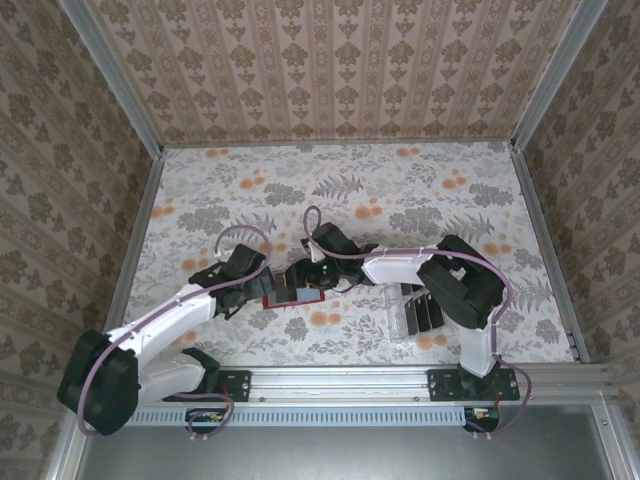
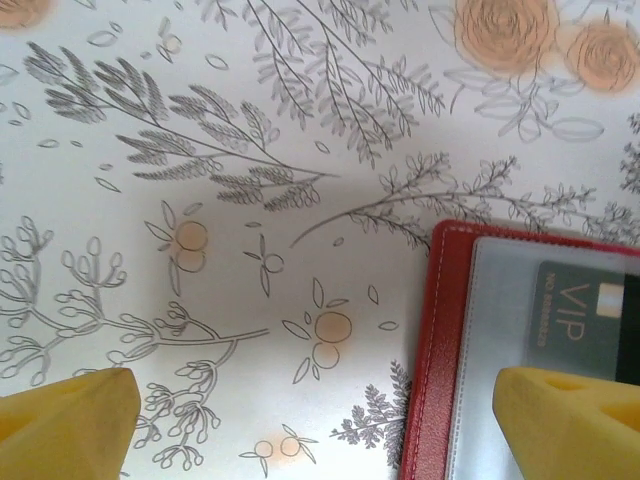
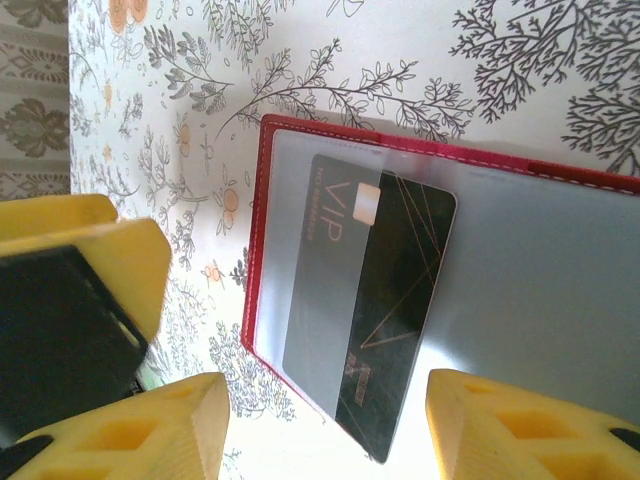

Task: Put the credit cards into the card holder

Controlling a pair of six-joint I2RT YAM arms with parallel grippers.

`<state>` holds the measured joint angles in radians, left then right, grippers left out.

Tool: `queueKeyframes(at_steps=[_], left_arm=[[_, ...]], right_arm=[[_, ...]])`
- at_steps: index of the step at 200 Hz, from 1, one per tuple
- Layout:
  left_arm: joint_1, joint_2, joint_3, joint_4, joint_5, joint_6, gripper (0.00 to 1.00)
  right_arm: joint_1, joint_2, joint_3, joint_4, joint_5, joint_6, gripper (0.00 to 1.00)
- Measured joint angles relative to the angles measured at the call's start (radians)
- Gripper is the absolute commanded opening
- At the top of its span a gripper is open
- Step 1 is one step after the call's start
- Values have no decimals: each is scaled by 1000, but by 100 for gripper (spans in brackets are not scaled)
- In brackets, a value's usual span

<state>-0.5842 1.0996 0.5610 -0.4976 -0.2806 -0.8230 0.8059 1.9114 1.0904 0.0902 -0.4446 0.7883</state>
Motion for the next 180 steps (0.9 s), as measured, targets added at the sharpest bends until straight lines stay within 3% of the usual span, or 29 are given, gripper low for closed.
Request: queueKeyframes(at_steps=[32,55,180], left_arm=[[24,-13,-19,-3,12,2,100],[30,13,-32,-5,20,5,100],[37,150,-40,42,42,8,100]], right_arm=[[0,-14,56,-139,63,-37,22],[3,-12,94,-222,102,-57,11],[26,137,238,-332,146,-60,6]])
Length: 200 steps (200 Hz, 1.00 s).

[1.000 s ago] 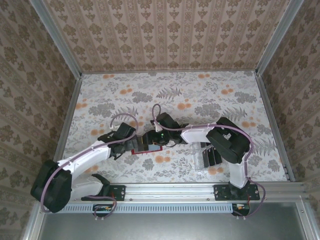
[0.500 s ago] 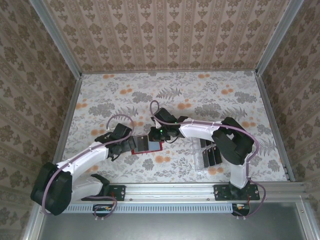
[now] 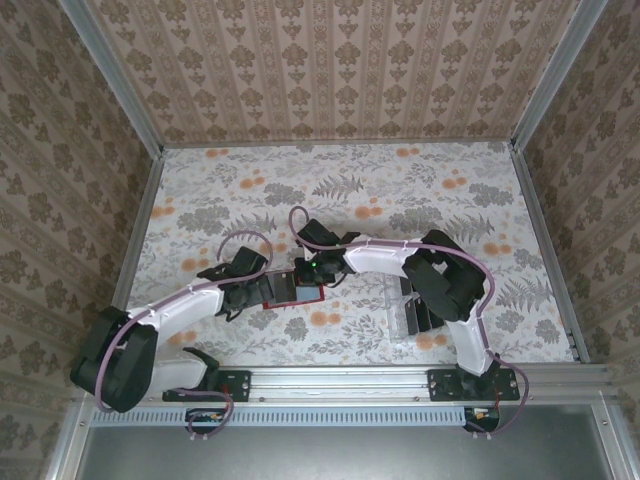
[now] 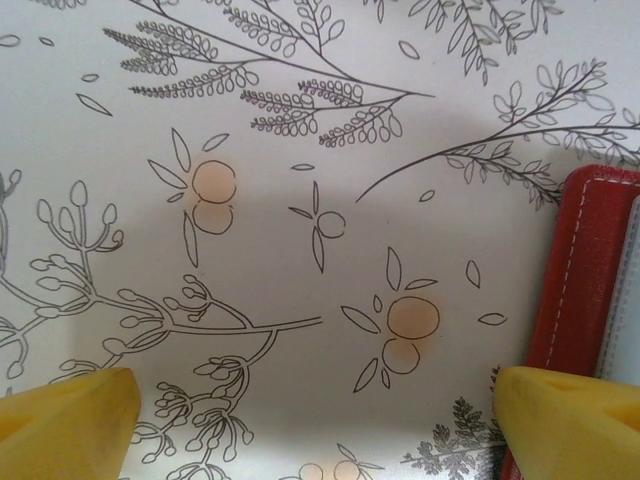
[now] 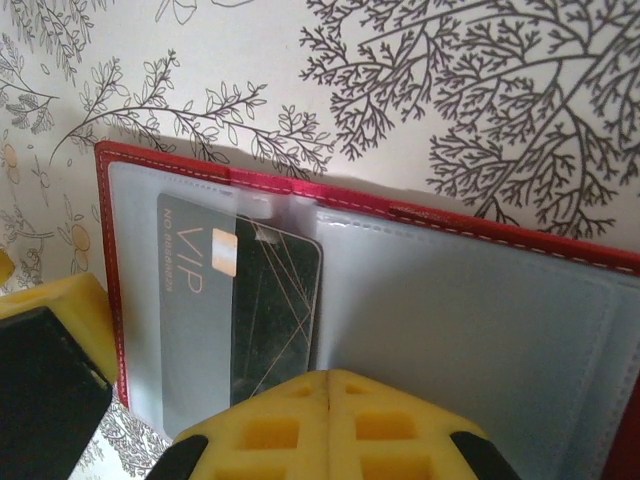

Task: Put the credit cards into the card holder

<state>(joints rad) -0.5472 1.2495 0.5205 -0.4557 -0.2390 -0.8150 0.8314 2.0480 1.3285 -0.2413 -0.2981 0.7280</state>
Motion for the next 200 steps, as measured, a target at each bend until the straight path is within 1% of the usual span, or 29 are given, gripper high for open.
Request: queueKeyframes(at_steps=[115,124,130,135,148,154,163,200], left_arm=[[0,1,-5,11,-3,0,100],[0,-5,-5,10,0,0,100],[0,-9,-5,9,2,0,100],[0,-13,-5,10,6,0,100],[0,-26,-5,8,9,0,100],[1,-33,-5,6,10,0,100],[5,-46,-5,0,11,0,100],[27,-78,-3,-28,11,0,100]], right_arm=[[35,65,100,-20,0,0,6],[35,65,100,-21,0,0,7],[35,65,100,-21,0,0,10],[35,65,100,-21,0,1,14],[34,65,95,-17,0,3,28],[32,62,86,-8,0,5,31],[28,50,67,6,-1,6,34],[8,-19,-36,39,2,8,33]])
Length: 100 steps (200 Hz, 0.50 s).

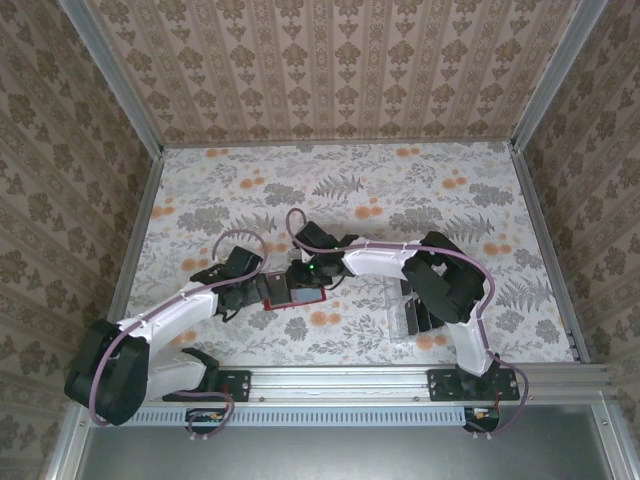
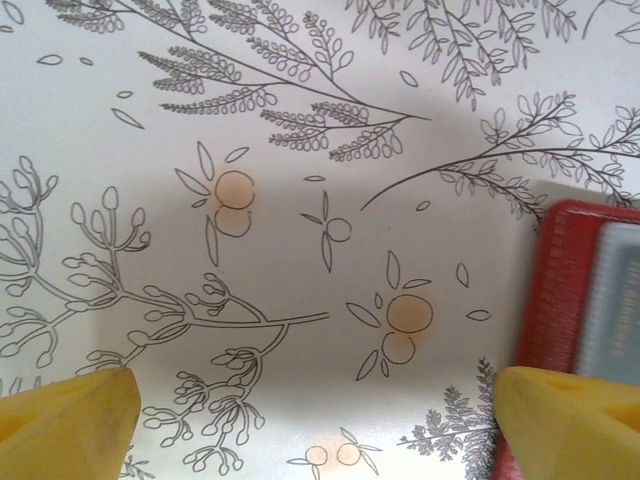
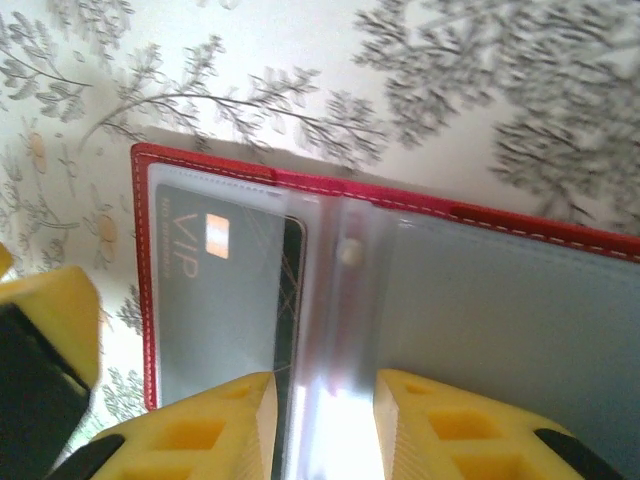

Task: Put the credit cards into the card holder

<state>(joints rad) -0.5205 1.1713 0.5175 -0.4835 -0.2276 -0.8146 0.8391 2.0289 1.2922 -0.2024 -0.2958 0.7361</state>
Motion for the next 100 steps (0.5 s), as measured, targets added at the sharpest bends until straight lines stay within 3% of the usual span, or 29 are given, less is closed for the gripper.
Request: queueKeyframes(at_steps=[21,63,100], left_arm=[[6,0,0,-6,0,0,100],[7,10,0,-4,9,5,100],[12,37,0,2,23,11,100]], right_arm=[[-14,-27,-44,21,1,4,28],[-21,-42,-76,36,5,17,7],[-17,-59,-77,34,5,22,2]])
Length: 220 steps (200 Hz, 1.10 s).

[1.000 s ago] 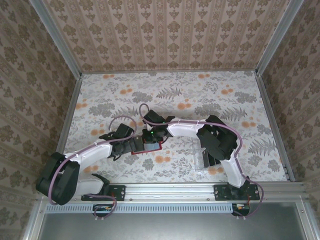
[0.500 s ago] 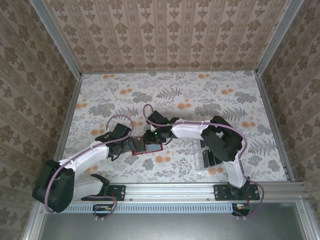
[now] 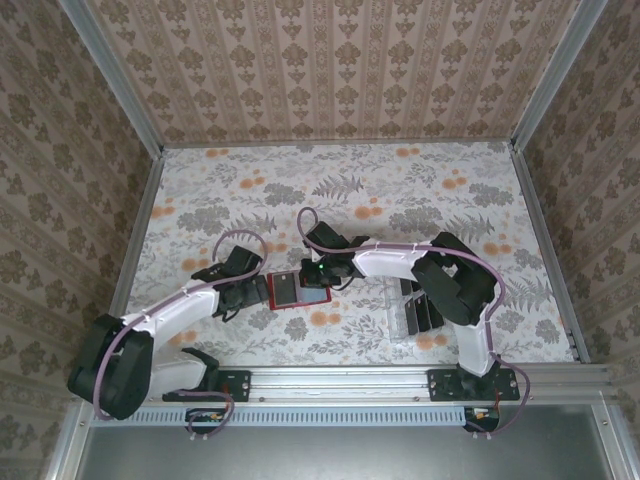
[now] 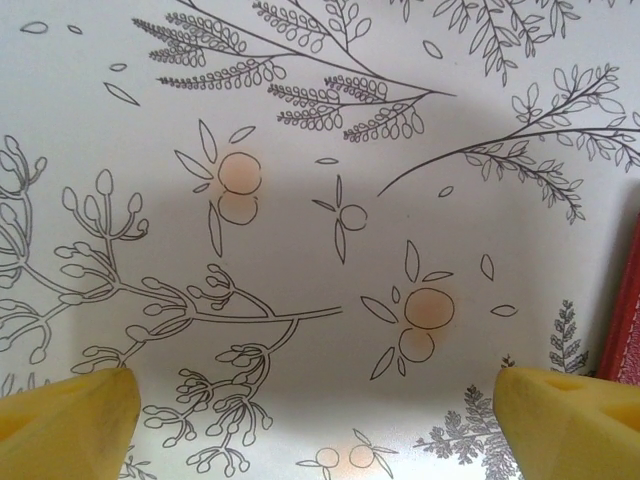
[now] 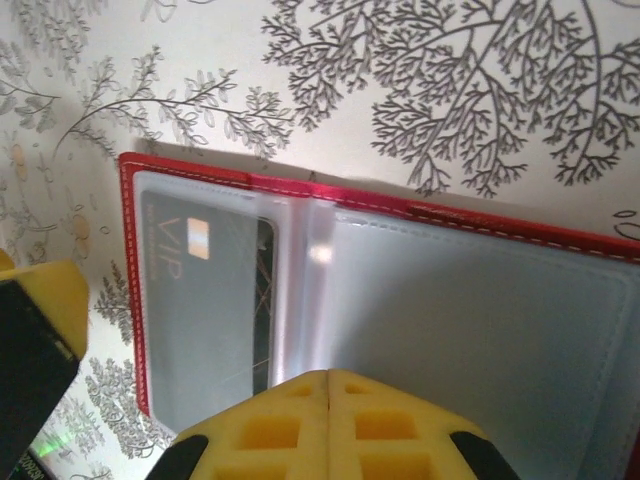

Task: Put the credit cards into the card holder

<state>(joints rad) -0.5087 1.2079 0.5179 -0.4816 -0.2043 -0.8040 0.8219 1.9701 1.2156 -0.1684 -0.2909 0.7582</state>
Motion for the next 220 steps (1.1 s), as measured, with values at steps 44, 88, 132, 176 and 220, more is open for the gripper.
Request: queueKeyframes(at_steps=[44,88,132,176,220], left_arm=[[0,21,0,21,11,5,100],[0,26,0,24,11,12,100],[0,32,0,25,10,15,100],[0,34,8,18,11,23,100],[0,5,21,16,25,36,100]], right_arm=[[21,-5,3,-7,0,0,0],[42,27,55,-16,-3,0,0],[60,64,94,-25,-8,0,0],[59,43,97,-47,-14,-8,14],[36,-115,65,-56,-7,-46,30]])
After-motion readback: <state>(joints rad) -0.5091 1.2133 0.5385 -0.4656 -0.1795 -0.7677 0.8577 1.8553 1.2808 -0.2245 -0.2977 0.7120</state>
